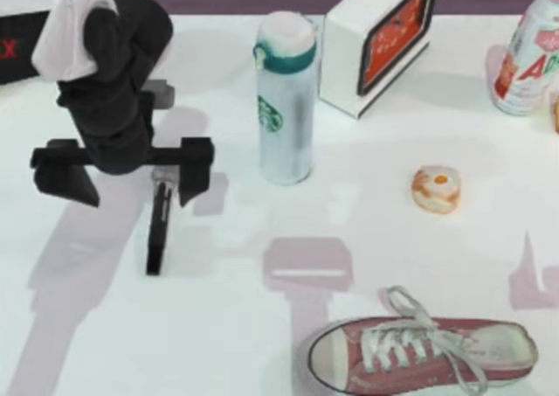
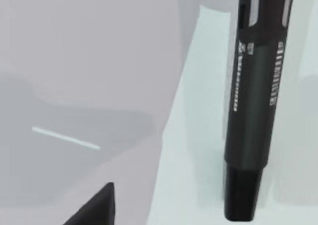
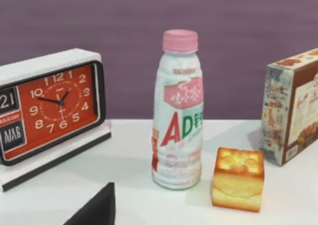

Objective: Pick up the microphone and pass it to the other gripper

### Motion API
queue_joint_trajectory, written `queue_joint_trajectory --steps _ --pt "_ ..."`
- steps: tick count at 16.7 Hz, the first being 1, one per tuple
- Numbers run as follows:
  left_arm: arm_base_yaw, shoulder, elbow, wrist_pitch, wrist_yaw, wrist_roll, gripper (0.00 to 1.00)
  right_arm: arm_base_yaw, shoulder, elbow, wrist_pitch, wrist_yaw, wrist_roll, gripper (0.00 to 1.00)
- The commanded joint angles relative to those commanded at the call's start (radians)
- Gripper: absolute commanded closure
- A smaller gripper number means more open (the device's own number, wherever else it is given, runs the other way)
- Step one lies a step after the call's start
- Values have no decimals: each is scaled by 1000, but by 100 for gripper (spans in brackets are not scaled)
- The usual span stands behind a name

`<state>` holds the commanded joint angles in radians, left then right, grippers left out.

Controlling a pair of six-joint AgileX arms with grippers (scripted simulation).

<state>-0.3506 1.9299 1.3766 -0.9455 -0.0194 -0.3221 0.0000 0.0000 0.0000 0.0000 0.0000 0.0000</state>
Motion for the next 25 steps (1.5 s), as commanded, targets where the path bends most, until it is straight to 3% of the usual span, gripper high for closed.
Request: queue_joint_trajectory --steps 8,13,25 --pt "2 171 -127 304 1 7 0 0 0 0 0 0 0 0" --pt "3 187 -138 326 2 7 0 0 0 0 0 0 0 0" --pt "3 187 -138 326 2 7 90 0 0 0 0 0 0 0"
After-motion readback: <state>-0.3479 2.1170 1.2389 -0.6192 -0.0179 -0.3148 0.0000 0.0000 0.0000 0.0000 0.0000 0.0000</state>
